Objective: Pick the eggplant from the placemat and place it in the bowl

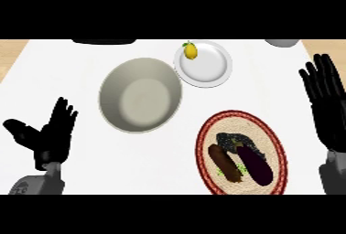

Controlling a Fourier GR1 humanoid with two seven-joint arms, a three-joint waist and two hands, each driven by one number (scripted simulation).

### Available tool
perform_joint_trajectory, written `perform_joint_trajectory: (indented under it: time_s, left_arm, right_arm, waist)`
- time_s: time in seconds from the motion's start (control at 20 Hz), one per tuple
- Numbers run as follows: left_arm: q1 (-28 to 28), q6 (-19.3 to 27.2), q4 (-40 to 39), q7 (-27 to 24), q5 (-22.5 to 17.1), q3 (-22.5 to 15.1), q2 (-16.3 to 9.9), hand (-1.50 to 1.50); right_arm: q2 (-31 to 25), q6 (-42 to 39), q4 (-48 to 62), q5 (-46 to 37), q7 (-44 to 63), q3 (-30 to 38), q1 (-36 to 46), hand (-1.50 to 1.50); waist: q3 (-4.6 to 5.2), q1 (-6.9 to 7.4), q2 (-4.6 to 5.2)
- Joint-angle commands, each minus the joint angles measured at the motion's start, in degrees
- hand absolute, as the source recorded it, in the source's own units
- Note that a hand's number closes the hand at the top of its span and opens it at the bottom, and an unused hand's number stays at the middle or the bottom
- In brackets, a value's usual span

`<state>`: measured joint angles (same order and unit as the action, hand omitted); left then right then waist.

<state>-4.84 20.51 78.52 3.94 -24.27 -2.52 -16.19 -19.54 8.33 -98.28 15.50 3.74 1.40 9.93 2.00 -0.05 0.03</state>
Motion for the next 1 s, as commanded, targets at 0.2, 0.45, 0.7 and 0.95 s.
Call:
perform_joint_trajectory:
  time_s: [0.2,0.45,0.7,0.95]
  left_arm:
    - [-4.75,-10.98,5.36,-0.89,2.09,-9.74,0.25,0.00]
    - [-3.93,-14.69,8.28,-0.05,1.97,-13.71,1.13,0.00]
    - [-5.68,-15.61,7.25,0.18,1.92,-13.12,1.52,0.00]
    - [-3.19,-14.85,10.01,0.82,2.34,-14.44,2.01,0.00]
  right_arm:
    - [-12.31,-10.64,-3.21,-13.34,-1.21,-9.91,-2.95,1.50]
    - [-8.98,7.03,-1.16,-29.55,-6.33,-8.07,-15.89,-1.50]
    - [-12.23,1.83,-7.69,-38.62,-14.86,-19.85,-22.11,-1.50]
    - [-22.00,-0.68,-14.47,-54.97,3.82,-19.96,-22.38,-1.50]
  waist:
    - [-1.86,-0.91,-0.33]
    - [-2.06,-1.78,-0.38]
    - [-1.97,-0.90,-0.17]
    - [-1.70,-0.69,-0.53]
